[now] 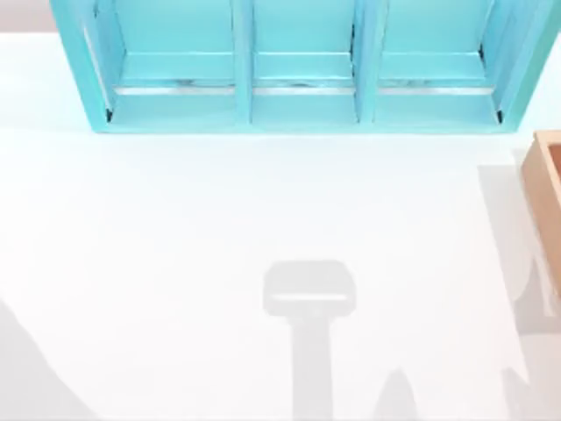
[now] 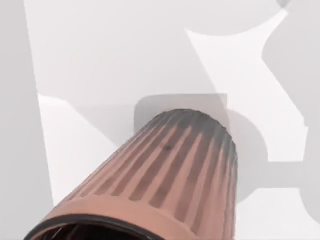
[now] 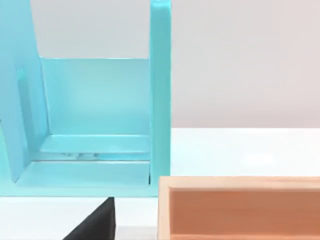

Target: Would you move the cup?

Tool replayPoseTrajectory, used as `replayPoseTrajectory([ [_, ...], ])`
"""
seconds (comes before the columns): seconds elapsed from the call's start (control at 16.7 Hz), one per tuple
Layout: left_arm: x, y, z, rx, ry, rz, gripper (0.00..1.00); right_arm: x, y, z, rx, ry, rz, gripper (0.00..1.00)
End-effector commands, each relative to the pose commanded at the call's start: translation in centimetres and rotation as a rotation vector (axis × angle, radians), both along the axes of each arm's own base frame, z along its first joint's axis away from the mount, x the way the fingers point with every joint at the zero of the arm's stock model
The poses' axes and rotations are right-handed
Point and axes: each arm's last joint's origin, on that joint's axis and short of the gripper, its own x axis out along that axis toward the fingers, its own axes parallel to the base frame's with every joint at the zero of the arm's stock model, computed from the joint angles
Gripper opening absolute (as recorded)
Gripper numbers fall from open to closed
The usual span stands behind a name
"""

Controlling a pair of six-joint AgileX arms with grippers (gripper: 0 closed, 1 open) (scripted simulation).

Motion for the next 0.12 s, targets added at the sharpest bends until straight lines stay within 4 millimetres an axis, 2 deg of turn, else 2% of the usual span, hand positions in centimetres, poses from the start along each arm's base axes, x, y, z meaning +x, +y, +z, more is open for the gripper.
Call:
replayPoseTrajectory([
  [0.12, 0.00, 0.00, 0.00, 0.000, 0.000, 0.000, 1.00, 0.00, 0.00, 0.00, 0.000, 0.000, 0.000, 1.00],
])
